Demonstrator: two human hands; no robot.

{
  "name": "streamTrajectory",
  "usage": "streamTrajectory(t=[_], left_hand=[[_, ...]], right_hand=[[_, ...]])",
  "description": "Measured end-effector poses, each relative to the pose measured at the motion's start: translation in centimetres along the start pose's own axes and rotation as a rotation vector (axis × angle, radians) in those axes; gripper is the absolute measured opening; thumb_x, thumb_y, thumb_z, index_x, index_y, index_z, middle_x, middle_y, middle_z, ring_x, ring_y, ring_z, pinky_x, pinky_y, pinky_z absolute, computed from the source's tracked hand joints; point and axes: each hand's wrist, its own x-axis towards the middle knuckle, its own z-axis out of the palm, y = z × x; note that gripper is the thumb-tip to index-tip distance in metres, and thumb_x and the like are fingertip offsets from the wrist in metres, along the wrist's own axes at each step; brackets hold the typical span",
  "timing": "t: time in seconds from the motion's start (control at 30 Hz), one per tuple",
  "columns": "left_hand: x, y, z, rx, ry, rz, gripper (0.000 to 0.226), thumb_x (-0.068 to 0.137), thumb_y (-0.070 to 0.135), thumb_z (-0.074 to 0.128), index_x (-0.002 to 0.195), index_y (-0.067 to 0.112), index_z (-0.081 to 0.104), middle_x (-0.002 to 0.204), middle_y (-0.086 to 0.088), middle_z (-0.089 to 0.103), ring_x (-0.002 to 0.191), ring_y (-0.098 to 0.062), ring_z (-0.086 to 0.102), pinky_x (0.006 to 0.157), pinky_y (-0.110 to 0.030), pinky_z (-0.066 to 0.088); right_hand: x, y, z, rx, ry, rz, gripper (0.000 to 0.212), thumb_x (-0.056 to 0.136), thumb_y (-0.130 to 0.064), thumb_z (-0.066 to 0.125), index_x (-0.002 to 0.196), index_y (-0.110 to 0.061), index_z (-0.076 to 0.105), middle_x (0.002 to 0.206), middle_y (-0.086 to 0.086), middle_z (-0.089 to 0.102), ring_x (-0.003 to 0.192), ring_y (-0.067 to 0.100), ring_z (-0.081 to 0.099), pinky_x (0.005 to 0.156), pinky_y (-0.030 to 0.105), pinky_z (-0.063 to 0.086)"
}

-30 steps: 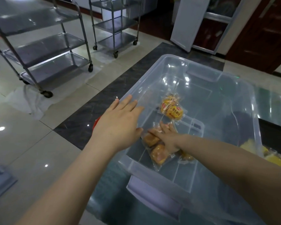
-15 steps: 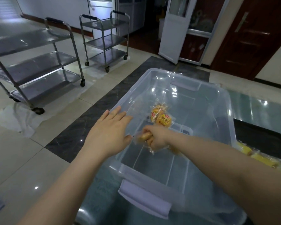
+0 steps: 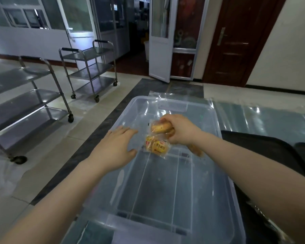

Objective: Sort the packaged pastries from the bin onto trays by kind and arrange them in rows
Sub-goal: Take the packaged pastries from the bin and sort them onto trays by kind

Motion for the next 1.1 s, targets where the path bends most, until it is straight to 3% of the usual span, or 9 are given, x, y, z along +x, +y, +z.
streamTrajectory(t=[0.17,0.33,0.5,0.67,0.77,0.9,1.03,1.1], left_hand=[[8.0,1.7,3.3,-0.066,-0.154,0.015,0.067,0.085,0.033,0.061,0.144,0.022,0.032,0.147,-0.003,0.037,0.132,-0.023,0.036,0.104,-0.034,0.03],[14.0,0.3,9.4,-0.09,-0.207,-0.124,0.07,0.085,0.032,0.064,0.143,0.016,0.029,0.148,-0.008,0.033,0.131,-0.029,0.036,0.105,-0.041,0.034],[17.2,-1.2,14.6,-0.125,-0.272,-0.227,0.105,0.071,0.042,0.077,0.148,0.021,0.009,0.155,-0.014,0.01,0.141,-0.035,0.016,0.112,-0.047,0.025],[17.9,-1.0,18.3,-0.25,-0.214,-0.315,0.123,0.053,0.042,0.089,0.145,0.023,0.01,0.143,-0.016,0.023,0.127,-0.038,0.038,0.103,-0.047,0.036],[17.6,-2.3,19.6,-0.259,-0.248,-0.336,0.116,0.055,0.036,0.089,0.144,0.02,0.016,0.135,-0.018,0.037,0.119,-0.038,0.046,0.098,-0.045,0.041],[17.8,-2.9,19.3,-0.203,-0.337,-0.286,0.082,0.063,0.029,0.082,0.126,0.018,0.03,0.11,-0.013,0.061,0.099,-0.033,0.058,0.078,-0.037,0.047],[17.9,-3.2,17.6,-0.054,-0.355,-0.247,0.064,0.069,0.031,0.074,0.116,0.017,0.033,0.106,-0.013,0.061,0.097,-0.035,0.058,0.072,-0.033,0.043],[17.5,-3.4,16.9,-0.007,-0.357,-0.251,0.063,0.069,0.033,0.074,0.114,0.017,0.034,0.107,-0.014,0.06,0.098,-0.036,0.057,0.075,-0.036,0.044]], right_hand=[[2.2,2.8,-0.1,-0.095,0.06,0.111,0.054,0.076,-0.019,0.071,0.124,-0.03,0.048,0.118,0.007,0.048,0.11,0.028,0.045,0.092,0.034,0.044],[3.7,5.9,1.2,-0.186,-0.037,0.283,0.041,0.085,-0.035,0.066,0.121,-0.027,0.048,0.12,0.01,0.054,0.111,0.032,0.048,0.093,0.044,0.045],[2.8,7.1,2.7,-0.2,-0.172,0.417,0.043,0.089,-0.025,0.06,0.129,-0.027,0.046,0.128,0.014,0.045,0.122,0.036,0.037,0.097,0.051,0.043],[3.1,7.1,2.7,-0.187,-0.272,0.472,0.048,0.089,-0.032,0.058,0.134,-0.023,0.044,0.131,0.018,0.042,0.126,0.038,0.035,0.097,0.055,0.044],[4.4,6.5,3.8,-0.198,-0.389,0.456,0.05,0.087,-0.023,0.061,0.134,-0.024,0.044,0.135,0.018,0.038,0.127,0.04,0.034,0.1,0.054,0.042],[4.3,7.8,7.2,-0.284,-0.577,0.428,0.058,0.085,-0.016,0.063,0.138,-0.027,0.042,0.148,0.014,0.025,0.128,0.044,0.036,0.102,0.052,0.041],[3.6,8.5,10.7,-0.288,-0.626,0.499,0.1,0.08,-0.02,0.073,0.15,-0.043,0.006,0.16,0.017,-0.006,0.14,0.048,0.017,0.107,0.055,0.034],[3.5,8.3,11.9,-0.397,-0.61,0.425,0.112,0.068,-0.029,0.084,0.15,-0.036,0.009,0.157,0.018,0.018,0.141,0.04,0.024,0.109,0.048,0.032]])
